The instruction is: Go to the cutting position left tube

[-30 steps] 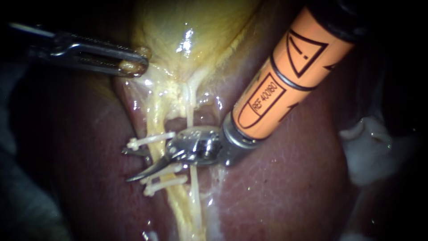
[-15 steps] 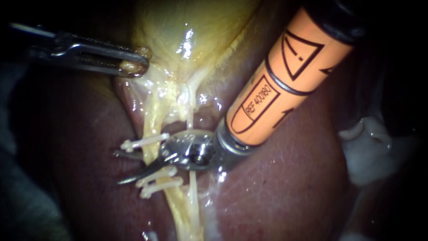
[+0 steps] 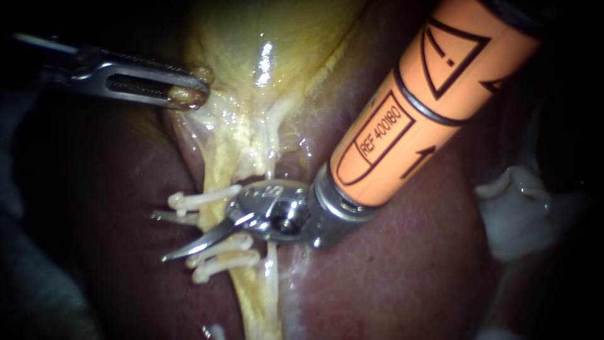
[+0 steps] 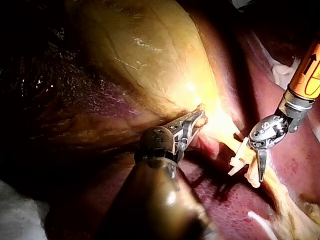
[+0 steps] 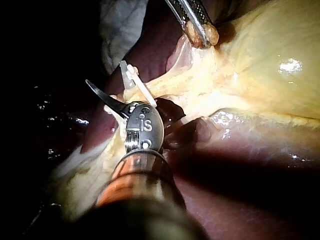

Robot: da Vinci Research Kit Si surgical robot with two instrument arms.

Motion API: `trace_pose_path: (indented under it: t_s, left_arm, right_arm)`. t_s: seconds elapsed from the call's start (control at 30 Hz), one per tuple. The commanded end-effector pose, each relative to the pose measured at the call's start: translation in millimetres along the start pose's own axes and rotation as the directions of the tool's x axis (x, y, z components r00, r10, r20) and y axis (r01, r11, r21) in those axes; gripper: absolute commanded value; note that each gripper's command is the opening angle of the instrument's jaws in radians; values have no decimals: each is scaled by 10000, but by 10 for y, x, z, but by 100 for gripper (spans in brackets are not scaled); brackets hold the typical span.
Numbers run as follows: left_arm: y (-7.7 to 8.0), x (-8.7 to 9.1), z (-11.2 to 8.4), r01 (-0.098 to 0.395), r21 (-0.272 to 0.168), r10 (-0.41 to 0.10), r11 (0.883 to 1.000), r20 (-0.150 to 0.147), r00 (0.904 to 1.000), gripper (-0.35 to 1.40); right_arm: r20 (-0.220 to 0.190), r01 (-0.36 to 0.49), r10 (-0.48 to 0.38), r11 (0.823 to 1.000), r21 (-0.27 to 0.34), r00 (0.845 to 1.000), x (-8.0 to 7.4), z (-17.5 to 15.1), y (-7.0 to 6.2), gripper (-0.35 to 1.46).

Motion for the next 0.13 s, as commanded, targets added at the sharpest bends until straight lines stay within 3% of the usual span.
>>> trace_pose_path:
  t_s: [0.03, 0.13]
  left_arm:
    - [-1, 0, 0, -4, -5, 4, 10000, 1, 10000, -35]
    - [-2, 0, 0, -5, -7, 5, 10000, 2, 10000, -35]
  right_arm:
    - [15, -7, 7, 10000, 5, 10000, -1, 0, 1, 143]
    - [28, -51, 51, 10000, 12, 10000, -3, 1, 2, 141]
